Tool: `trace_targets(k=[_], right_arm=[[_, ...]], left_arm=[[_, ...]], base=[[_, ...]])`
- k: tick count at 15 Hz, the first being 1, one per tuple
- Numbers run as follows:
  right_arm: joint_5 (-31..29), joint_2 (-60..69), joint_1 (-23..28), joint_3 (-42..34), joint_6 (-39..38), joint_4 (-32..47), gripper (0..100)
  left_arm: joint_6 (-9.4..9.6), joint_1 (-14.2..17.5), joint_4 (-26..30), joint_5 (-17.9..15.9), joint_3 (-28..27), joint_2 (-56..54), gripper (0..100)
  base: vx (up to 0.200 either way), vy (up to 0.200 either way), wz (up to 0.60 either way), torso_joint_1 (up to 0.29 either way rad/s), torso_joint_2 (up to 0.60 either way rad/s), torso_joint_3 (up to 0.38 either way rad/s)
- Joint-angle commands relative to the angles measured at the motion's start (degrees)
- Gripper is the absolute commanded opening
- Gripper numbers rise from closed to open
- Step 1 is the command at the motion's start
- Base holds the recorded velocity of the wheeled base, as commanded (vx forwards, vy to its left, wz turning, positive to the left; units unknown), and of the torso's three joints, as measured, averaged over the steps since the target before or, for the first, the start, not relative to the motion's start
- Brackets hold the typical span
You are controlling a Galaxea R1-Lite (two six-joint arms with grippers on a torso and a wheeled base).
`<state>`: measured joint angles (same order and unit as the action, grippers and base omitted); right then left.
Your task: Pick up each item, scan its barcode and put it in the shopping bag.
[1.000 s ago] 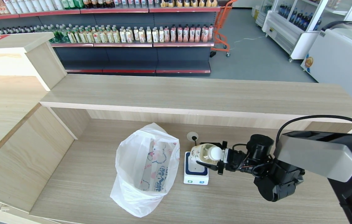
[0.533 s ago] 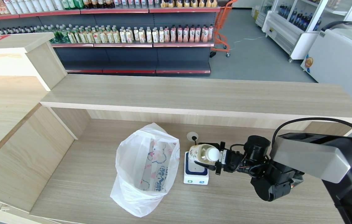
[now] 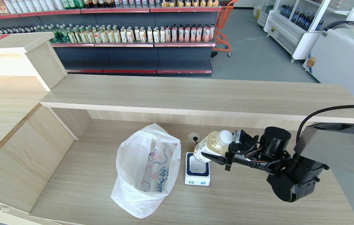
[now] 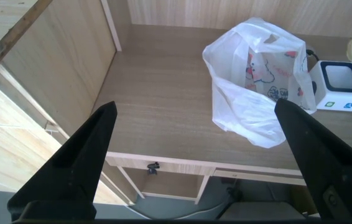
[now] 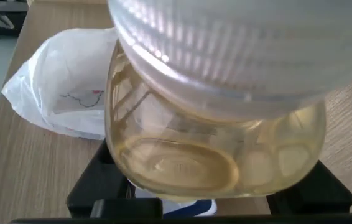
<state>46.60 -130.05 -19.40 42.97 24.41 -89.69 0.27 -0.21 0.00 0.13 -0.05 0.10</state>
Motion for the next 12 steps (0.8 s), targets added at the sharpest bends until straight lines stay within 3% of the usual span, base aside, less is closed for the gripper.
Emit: trace_targets(k=[1, 3, 8, 12], right_arm=[[-8.3, 21.0, -1.9, -13.7, -20.8, -0.3, 0], [-9.3, 28.4, -1.3, -18.3, -29.9, 3.6, 0], [-9.4, 35.1, 7.5, -18.7, -39.1, 9.4, 0], [-9.3, 37.0, 9.8, -21.8, -40.7, 9.4, 0]], left_arm=[[0.0, 0.0, 0.0, 0.0, 0.0, 0.0, 100], [0.0, 0.0, 0.0, 0.0, 0.0, 0.0, 100], [0.0, 0.0, 0.0, 0.0, 0.0, 0.0, 100], [0.0, 0.0, 0.0, 0.0, 0.0, 0.0, 100]], base=[[0.0, 0.0, 0.0, 0.0, 0.0, 0.0], [0.0, 0.0, 0.0, 0.0, 0.0, 0.0], [0.0, 0.0, 0.0, 0.0, 0.0, 0.0], [0.0, 0.0, 0.0, 0.0, 0.0, 0.0]])
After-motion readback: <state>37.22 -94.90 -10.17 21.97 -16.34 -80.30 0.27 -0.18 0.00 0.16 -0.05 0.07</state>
